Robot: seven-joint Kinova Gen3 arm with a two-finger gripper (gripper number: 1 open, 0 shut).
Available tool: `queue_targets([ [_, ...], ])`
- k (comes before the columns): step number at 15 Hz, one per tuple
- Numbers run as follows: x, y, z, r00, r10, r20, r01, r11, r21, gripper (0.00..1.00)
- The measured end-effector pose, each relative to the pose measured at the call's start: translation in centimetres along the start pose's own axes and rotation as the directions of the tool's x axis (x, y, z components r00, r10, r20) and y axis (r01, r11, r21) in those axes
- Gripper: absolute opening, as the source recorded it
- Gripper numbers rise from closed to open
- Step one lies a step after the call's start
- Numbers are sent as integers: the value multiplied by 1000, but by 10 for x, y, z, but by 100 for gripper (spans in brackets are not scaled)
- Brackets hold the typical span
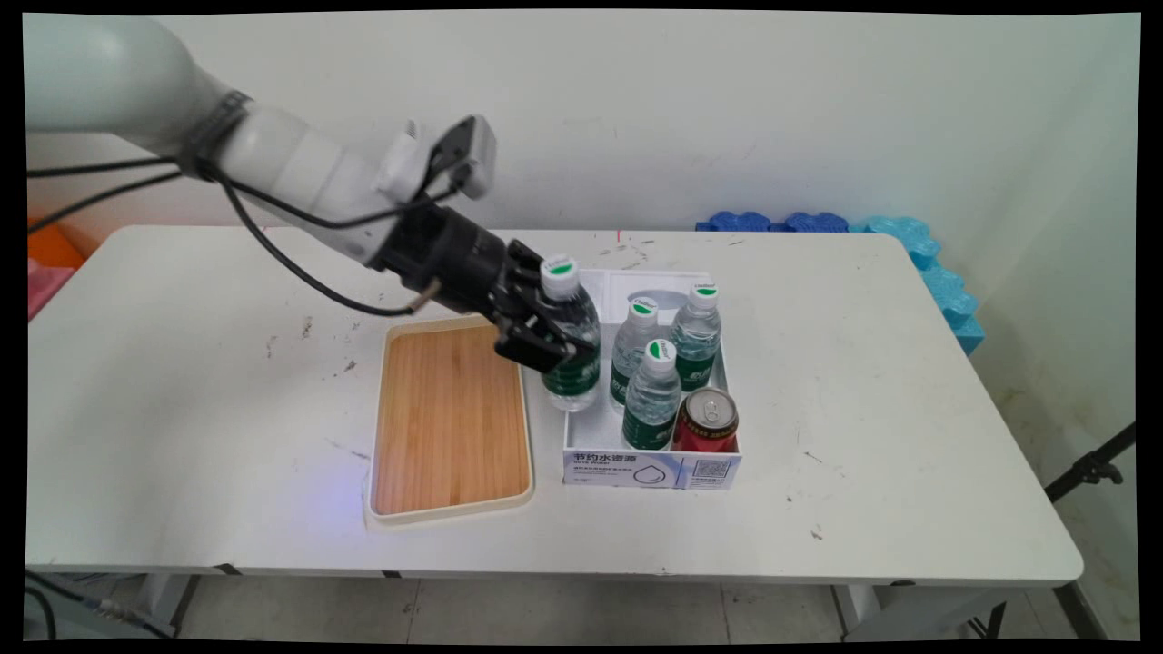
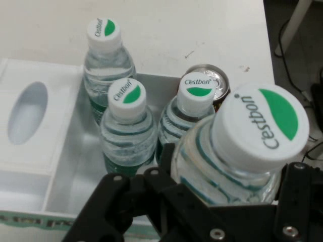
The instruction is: Place the picked object on the tray
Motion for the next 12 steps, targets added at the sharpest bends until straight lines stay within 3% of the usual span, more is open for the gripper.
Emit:
queue_targets([
  [7, -18, -19, -46, 1000, 11, 11, -11, 1000, 20, 0],
  [12, -43, -43, -59, 999, 24, 31, -26, 997, 67, 0],
])
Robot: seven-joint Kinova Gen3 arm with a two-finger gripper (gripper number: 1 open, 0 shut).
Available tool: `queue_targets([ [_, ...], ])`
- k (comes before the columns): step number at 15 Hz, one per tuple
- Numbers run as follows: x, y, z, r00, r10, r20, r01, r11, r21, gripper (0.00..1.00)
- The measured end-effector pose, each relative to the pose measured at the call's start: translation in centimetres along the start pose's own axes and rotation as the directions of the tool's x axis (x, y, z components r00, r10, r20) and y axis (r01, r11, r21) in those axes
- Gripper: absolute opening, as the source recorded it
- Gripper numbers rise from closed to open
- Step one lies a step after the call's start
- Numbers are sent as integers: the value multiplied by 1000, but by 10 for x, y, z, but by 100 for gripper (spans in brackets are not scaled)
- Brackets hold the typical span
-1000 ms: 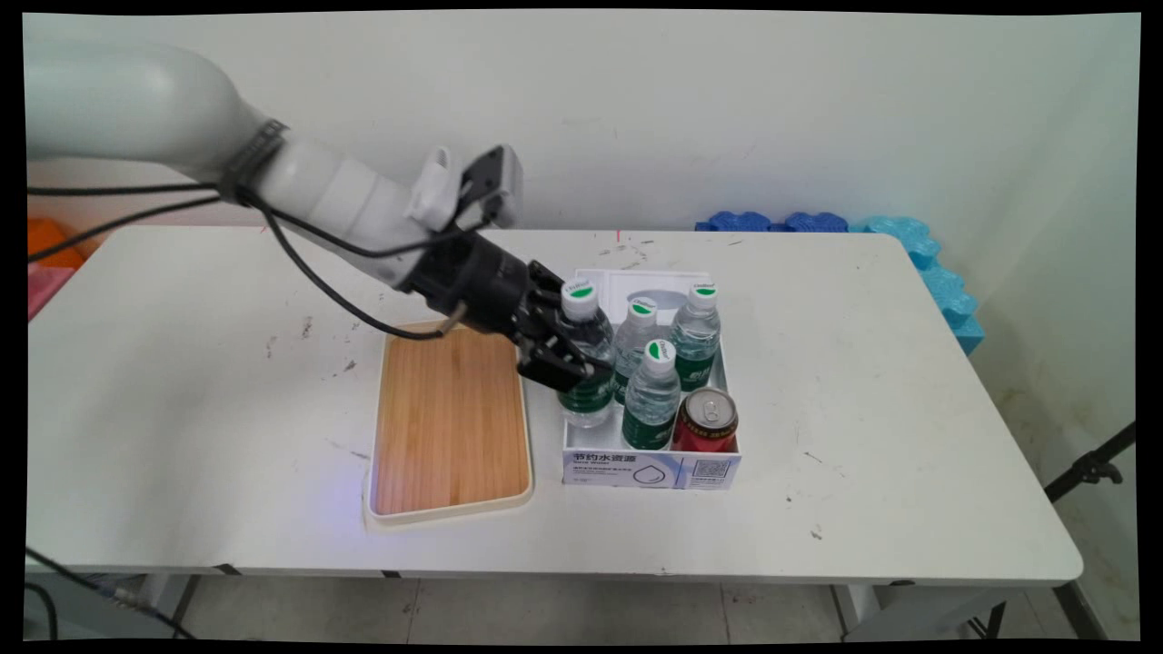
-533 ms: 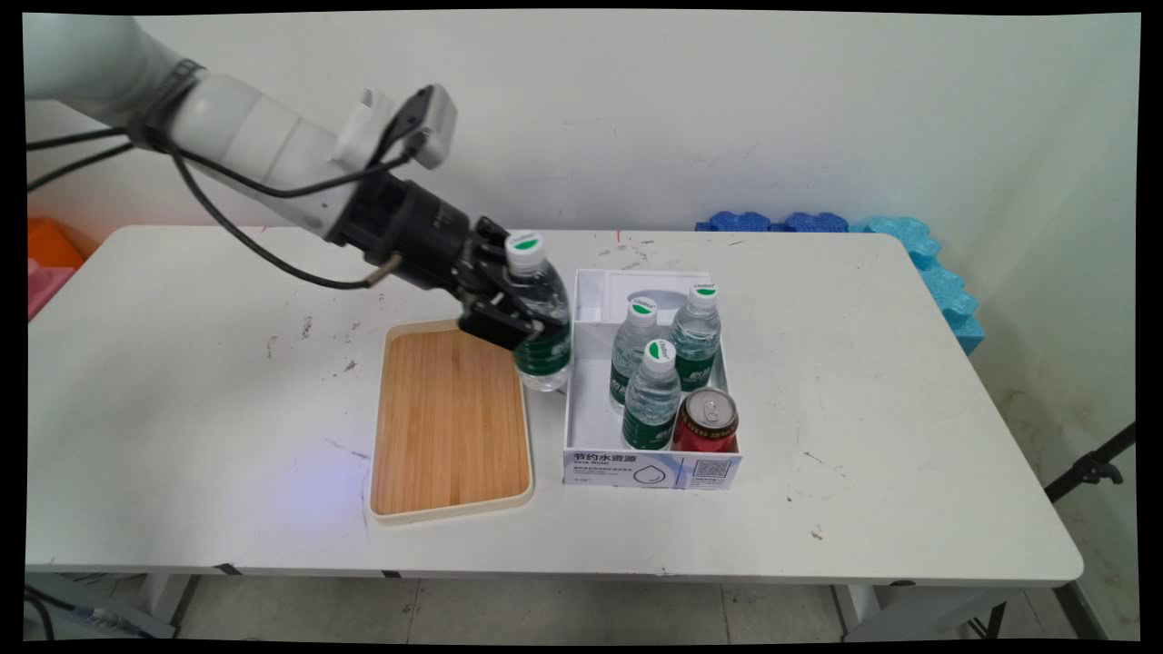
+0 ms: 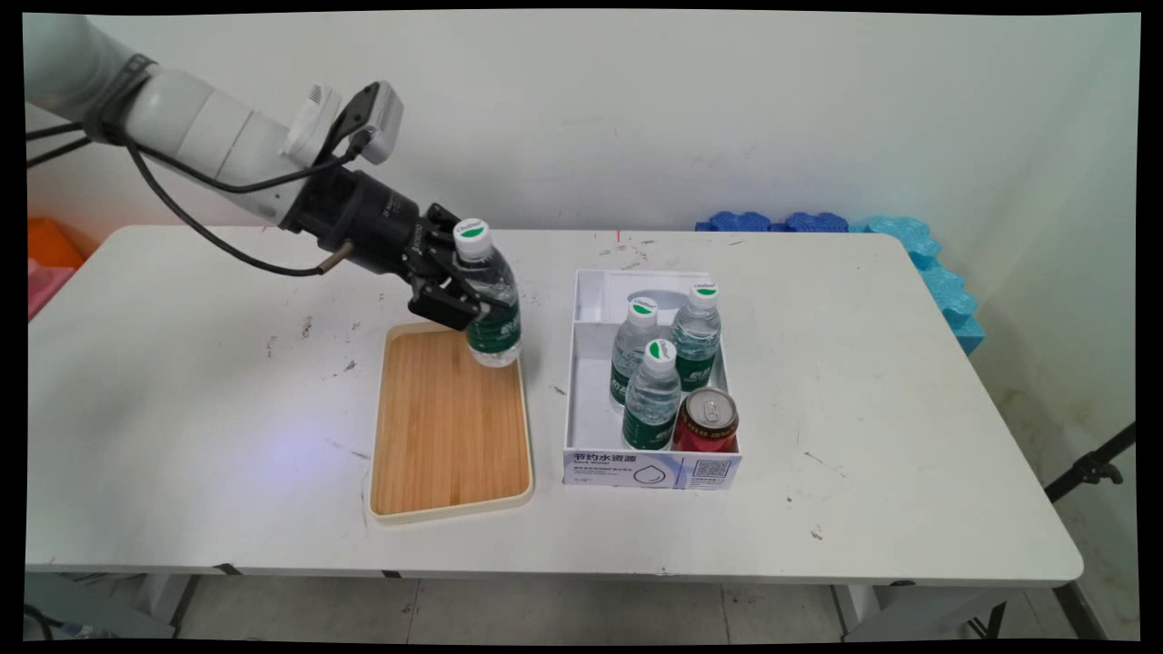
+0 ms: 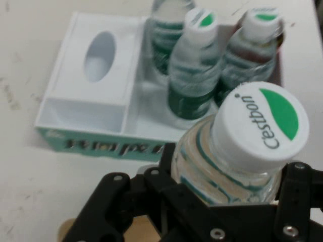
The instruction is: Place the picked object on the tray
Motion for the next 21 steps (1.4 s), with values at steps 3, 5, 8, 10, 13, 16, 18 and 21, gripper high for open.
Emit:
queue_targets([
  [3, -14, -17, 4, 1000, -3, 10, 3, 1000, 27, 0],
  [5, -19, -25, 9, 1000, -8, 16, 8, 999, 38, 0],
  [8, -31, -40, 20, 999, -23, 32, 21, 998, 54, 0],
  [10, -41, -50, 28, 999, -33, 44, 30, 998, 62, 0],
  [13, -51, -59, 36, 997, -46, 59, 42, 997, 68, 0],
  [16, -61, -66, 43, 995, -61, 78, 56, 996, 67, 0],
  [18, -68, -68, 46, 993, -71, 90, 65, 996, 64, 0],
  [21, -74, -71, 50, 992, -83, 98, 78, 995, 63, 0],
])
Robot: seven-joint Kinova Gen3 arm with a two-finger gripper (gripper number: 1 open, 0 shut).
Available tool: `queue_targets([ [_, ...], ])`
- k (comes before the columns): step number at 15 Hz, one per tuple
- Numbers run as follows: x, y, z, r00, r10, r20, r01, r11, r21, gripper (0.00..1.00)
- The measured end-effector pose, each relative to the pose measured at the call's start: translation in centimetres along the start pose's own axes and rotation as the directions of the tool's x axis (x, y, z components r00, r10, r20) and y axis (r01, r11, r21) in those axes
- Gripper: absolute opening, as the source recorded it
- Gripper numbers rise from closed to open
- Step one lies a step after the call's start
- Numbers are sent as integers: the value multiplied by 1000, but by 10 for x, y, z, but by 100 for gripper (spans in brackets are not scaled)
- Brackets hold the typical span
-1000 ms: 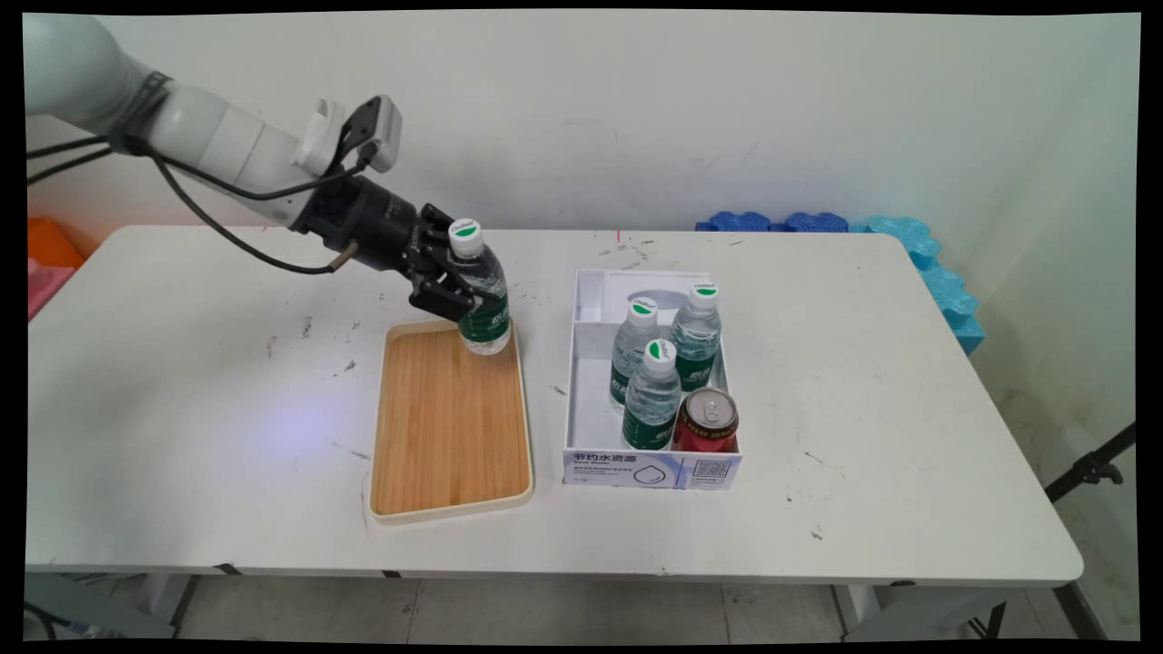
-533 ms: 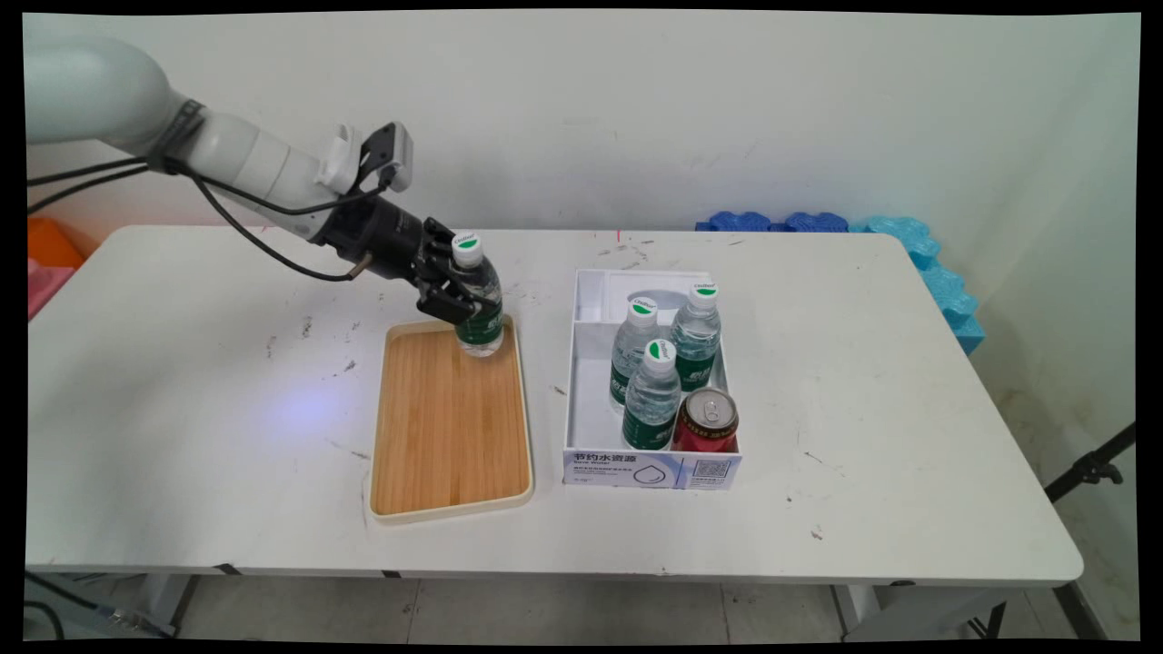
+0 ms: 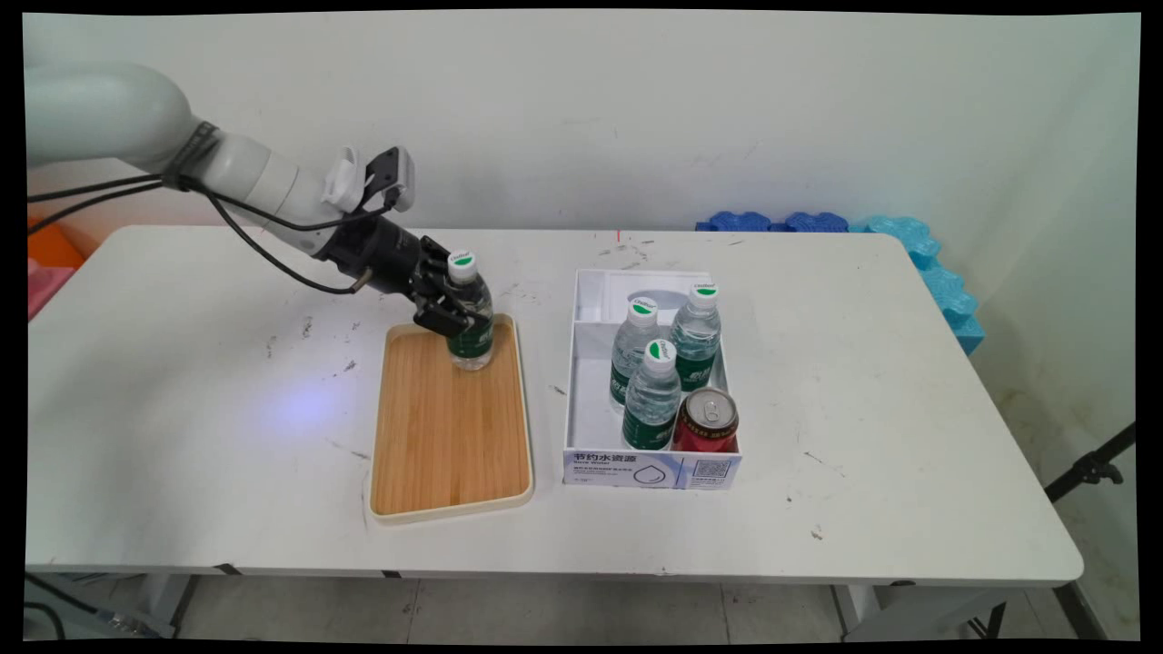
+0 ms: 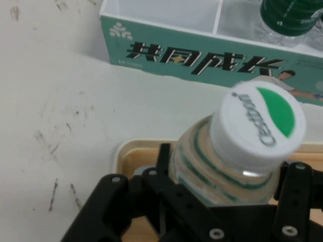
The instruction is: Place the picked object on the tray
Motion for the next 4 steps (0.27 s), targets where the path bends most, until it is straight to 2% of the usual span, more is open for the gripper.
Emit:
queue_targets([
  [1, -1, -1, 1, 1000, -4, 0, 4, 1000, 0, 0],
  [2, -2, -2, 3, 1000, -7, 0, 7, 1000, -1, 100],
  [4, -3, -3, 4, 1000, -7, -5, 7, 1000, -5, 100],
])
